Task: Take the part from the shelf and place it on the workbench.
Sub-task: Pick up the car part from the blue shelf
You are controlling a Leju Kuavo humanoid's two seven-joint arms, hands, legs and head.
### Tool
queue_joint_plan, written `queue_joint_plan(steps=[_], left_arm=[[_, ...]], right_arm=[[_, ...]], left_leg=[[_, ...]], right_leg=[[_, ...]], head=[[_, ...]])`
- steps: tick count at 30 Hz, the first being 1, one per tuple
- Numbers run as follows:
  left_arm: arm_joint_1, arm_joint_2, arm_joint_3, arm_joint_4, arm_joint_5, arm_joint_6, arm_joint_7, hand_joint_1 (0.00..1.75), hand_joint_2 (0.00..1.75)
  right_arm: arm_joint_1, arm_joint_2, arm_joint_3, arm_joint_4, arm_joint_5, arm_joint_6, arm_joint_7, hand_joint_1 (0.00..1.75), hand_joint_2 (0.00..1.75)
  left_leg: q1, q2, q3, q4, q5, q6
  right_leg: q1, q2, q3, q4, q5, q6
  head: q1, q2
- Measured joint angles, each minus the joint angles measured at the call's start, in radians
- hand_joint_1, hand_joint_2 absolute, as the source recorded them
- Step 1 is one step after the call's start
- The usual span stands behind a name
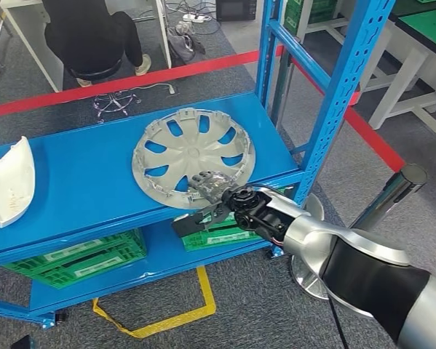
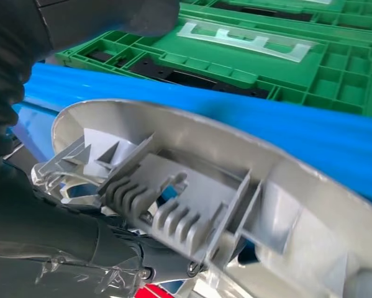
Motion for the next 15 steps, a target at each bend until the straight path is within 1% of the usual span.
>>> queue_joint_plan(steps=[10, 15], left_arm=[[0.000, -0.001, -0.002, 0.000, 0.007, 0.000, 0.000, 0.00, 0.00], [0.000, -0.001, -0.002, 0.000, 0.007, 0.000, 0.000, 0.00, 0.00]], right_arm=[[-0.002, 0.013, 0.011, 0.040, 0.063, -0.020, 0.015, 0.00, 1.75], [-0.003, 0.017, 0.014, 0.050, 0.070, -0.022, 0.018, 0.00, 1.75]], left_leg=[[0.000, 0.000, 0.000, 0.000, 0.000, 0.000], [0.000, 0.000, 0.001, 0.000, 0.000, 0.000]], right_leg=[[0.000, 0.000, 0.000, 0.000, 0.000, 0.000], [0.000, 0.000, 0.001, 0.000, 0.000, 0.000]], head=[[0.000, 0.000], [0.000, 0.000]])
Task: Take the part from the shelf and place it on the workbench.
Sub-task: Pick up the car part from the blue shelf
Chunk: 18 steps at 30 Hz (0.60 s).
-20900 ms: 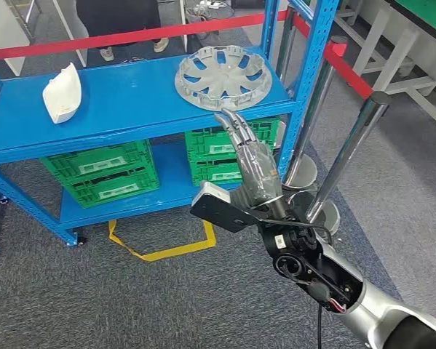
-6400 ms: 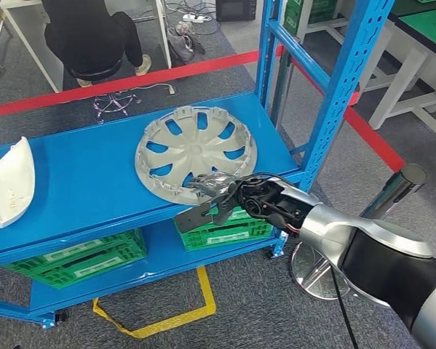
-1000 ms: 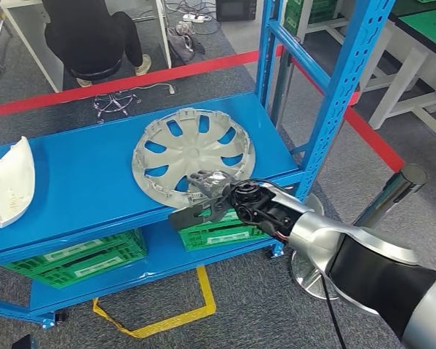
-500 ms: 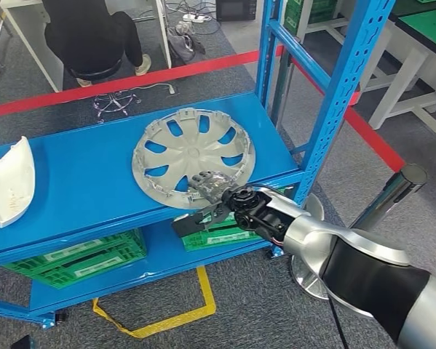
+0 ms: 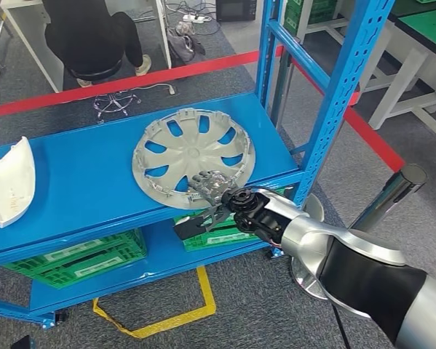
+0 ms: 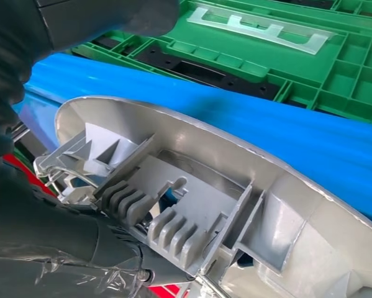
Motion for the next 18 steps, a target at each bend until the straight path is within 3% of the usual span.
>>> queue_joint_plan(steps=[6, 8, 10, 12, 18], left_arm=[[0.000, 0.000, 0.000, 0.000, 0.003, 0.000, 0.000, 0.00, 0.00], [0.000, 0.000, -0.003, 0.000, 0.003, 0.000, 0.000, 0.00, 0.00], [0.000, 0.000, -0.007, 0.000, 0.003, 0.000, 0.000, 0.00, 0.00], [0.000, 0.000, -0.011, 0.000, 0.004, 0.000, 0.000, 0.00, 0.00], [0.000, 0.000, -0.015, 0.000, 0.006, 0.000, 0.000, 0.00, 0.00]], right_arm=[[-0.001, 0.003, 0.007, 0.009, 0.027, -0.010, 0.004, 0.03, 1.75], [-0.002, 0.004, 0.009, 0.012, 0.033, -0.013, 0.005, 0.71, 1.75], [-0.002, 0.004, 0.012, 0.015, 0.035, -0.016, 0.006, 1.55, 1.75], [-0.002, 0.004, 0.013, 0.017, 0.037, -0.018, 0.007, 1.75, 1.75], [-0.005, 0.007, 0.017, 0.019, 0.045, -0.026, 0.010, 1.75, 1.75]], left_leg=[[0.000, 0.000, 0.000, 0.000, 0.000, 0.000], [0.000, 0.000, 0.000, 0.000, 0.000, 0.000], [0.000, 0.000, 0.000, 0.000, 0.000, 0.000], [0.000, 0.000, 0.000, 0.000, 0.000, 0.000], [0.000, 0.000, 0.001, 0.000, 0.000, 0.000]], right_leg=[[0.000, 0.000, 0.000, 0.000, 0.000, 0.000], [0.000, 0.000, 0.000, 0.000, 0.000, 0.000], [0.000, 0.000, 0.000, 0.000, 0.000, 0.000], [0.000, 0.000, 0.001, 0.000, 0.000, 0.000], [0.000, 0.000, 0.001, 0.000, 0.000, 0.000]], head=[[0.000, 0.000], [0.000, 0.000], [0.000, 0.000], [0.000, 0.000], [0.000, 0.000]])
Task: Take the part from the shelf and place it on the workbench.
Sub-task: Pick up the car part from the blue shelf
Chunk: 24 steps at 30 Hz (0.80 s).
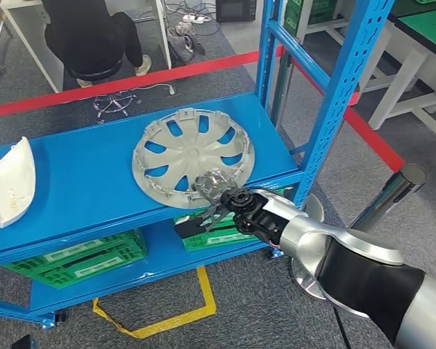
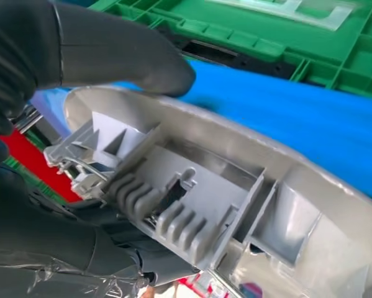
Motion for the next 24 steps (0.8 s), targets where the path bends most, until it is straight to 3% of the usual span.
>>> queue_joint_plan(steps=[5, 11, 24], left_arm=[[0.000, 0.000, -0.003, 0.000, 0.003, 0.001, 0.000, 0.00, 0.00], [0.000, 0.000, -0.008, 0.000, 0.006, 0.008, 0.000, 0.00, 0.00], [0.000, 0.000, -0.010, 0.000, 0.008, 0.008, 0.000, 0.00, 0.00]], right_arm=[[-0.004, 0.002, 0.001, 0.000, 0.032, -0.011, 0.010, 1.75, 1.75], [-0.006, 0.002, 0.017, 0.002, 0.183, -0.046, 0.049, 1.75, 1.75], [-0.005, 0.002, 0.033, 0.008, 0.239, -0.060, 0.068, 1.75, 1.75]], left_leg=[[0.000, 0.000, 0.002, 0.000, 0.000, 0.000], [0.000, 0.000, 0.002, 0.000, 0.000, 0.000], [0.000, 0.000, 0.002, 0.000, 0.000, 0.000]], right_leg=[[0.000, 0.000, 0.002, 0.000, 0.000, 0.000], [0.000, 0.000, 0.002, 0.000, 0.001, 0.000], [0.000, 0.000, 0.002, 0.000, 0.002, 0.000]], head=[[0.000, 0.000], [0.000, 0.000], [0.000, 0.000]])
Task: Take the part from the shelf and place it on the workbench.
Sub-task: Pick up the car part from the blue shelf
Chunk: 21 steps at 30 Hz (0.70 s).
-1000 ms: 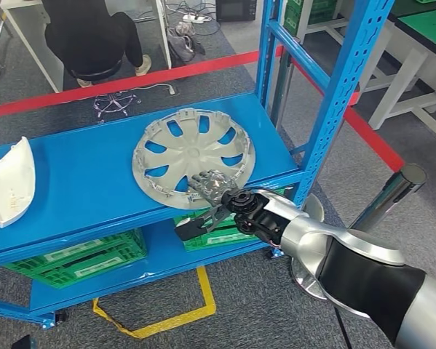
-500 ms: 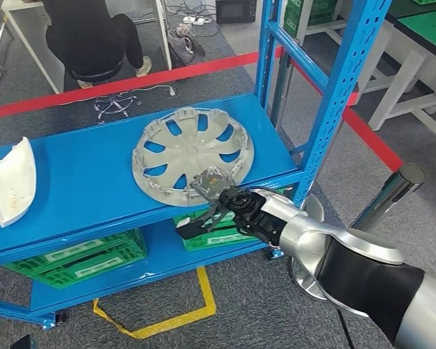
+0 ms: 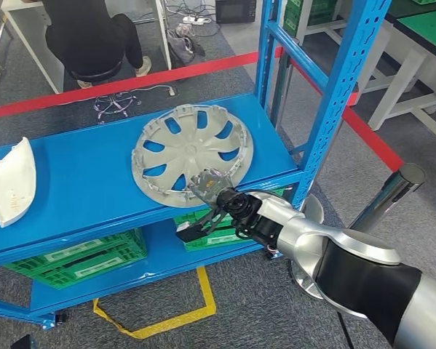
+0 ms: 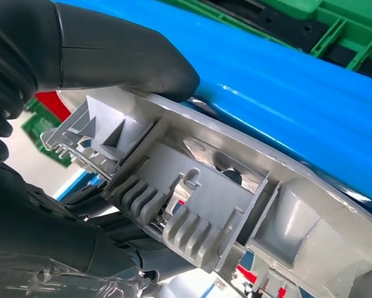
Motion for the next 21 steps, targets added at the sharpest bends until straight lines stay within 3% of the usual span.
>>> queue_joint_plan(steps=[11, 21], left_arm=[[0.002, 0.000, -0.014, 0.000, 0.019, 0.012, -0.011, 0.00, 0.00], [0.012, -0.003, -0.016, 0.000, 0.071, 0.031, -0.047, 0.00, 0.00]], right_arm=[[0.000, 0.000, -0.008, -0.002, 0.097, -0.037, 0.037, 1.75, 1.75], [-0.008, -0.007, -0.065, -0.092, 0.124, -0.081, 0.075, 1.75, 1.75]], left_leg=[[0.000, 0.000, 0.000, 0.000, 0.000, 0.000], [0.000, 0.000, -0.001, 0.000, 0.000, 0.000]], right_leg=[[0.000, 0.000, 0.000, 0.000, 0.000, 0.000], [0.000, 0.001, -0.001, 0.000, 0.000, 0.000]], head=[[0.000, 0.000], [0.000, 0.000]])
